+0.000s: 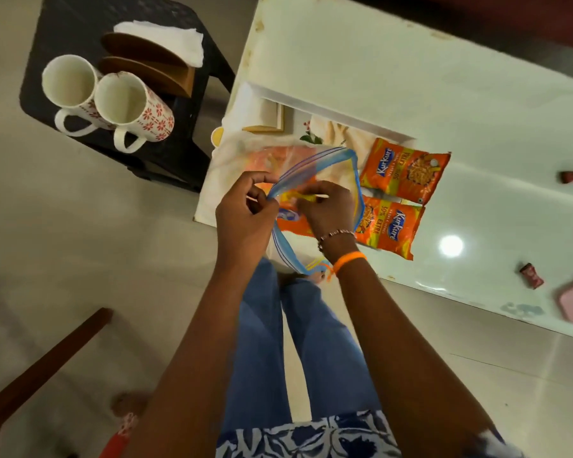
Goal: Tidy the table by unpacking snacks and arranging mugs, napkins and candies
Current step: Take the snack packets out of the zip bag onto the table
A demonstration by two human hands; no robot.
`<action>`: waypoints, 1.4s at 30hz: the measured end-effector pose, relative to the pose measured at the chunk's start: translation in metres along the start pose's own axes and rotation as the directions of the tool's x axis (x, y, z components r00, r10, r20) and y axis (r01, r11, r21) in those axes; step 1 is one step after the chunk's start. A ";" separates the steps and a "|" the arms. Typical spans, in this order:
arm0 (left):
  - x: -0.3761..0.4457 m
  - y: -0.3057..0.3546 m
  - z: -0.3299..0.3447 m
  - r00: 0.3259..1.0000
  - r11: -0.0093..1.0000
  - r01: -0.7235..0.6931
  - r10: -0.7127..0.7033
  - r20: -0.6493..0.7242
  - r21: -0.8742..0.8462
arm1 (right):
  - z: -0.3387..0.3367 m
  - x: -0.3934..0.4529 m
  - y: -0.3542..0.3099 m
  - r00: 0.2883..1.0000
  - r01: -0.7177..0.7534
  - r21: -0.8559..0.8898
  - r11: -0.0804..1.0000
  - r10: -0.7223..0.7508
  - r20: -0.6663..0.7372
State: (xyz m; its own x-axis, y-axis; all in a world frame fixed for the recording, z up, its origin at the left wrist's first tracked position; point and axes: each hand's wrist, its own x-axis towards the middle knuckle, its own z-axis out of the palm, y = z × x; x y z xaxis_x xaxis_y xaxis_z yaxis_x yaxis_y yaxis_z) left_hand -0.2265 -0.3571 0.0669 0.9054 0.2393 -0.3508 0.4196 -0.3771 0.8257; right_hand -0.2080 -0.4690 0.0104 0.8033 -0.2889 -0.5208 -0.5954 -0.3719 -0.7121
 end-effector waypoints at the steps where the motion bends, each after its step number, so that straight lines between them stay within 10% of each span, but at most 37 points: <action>1: 0.001 0.000 0.004 1.000 1.000 0.001 -0.001 -0.001 0.003 | -0.019 -0.003 0.005 0.999 0.023 0.001 1.000 -0.023 -0.036; 14: 0.004 -0.001 0.036 0.998 0.984 0.029 -0.020 -0.058 0.175 | -0.186 0.021 0.019 0.976 0.154 0.047 0.987 -0.145 -0.163; 24: -0.012 -0.012 0.011 0.981 0.985 0.097 -0.071 -0.182 0.139 | -0.107 0.108 0.012 0.976 0.088 0.289 0.953 -0.024 -0.218; 37: -0.009 -0.009 0.009 0.987 0.994 0.110 -0.111 -0.117 -0.022 | -0.094 0.101 0.006 0.989 0.082 0.072 0.994 -0.072 -0.132; 42: -0.009 -0.007 0.003 0.988 0.992 0.107 -0.113 -0.102 -0.060 | -0.095 0.011 0.004 0.936 -0.031 0.390 0.920 -0.110 0.334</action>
State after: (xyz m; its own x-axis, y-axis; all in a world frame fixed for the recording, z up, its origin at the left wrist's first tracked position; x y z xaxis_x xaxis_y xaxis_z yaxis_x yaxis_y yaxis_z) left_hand -0.2372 -0.3594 0.0626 0.8409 0.3701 -0.3949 0.5095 -0.2951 0.8083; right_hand -0.2024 -0.5572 0.0466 0.8215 0.0654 -0.5665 -0.5682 0.0105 -0.8228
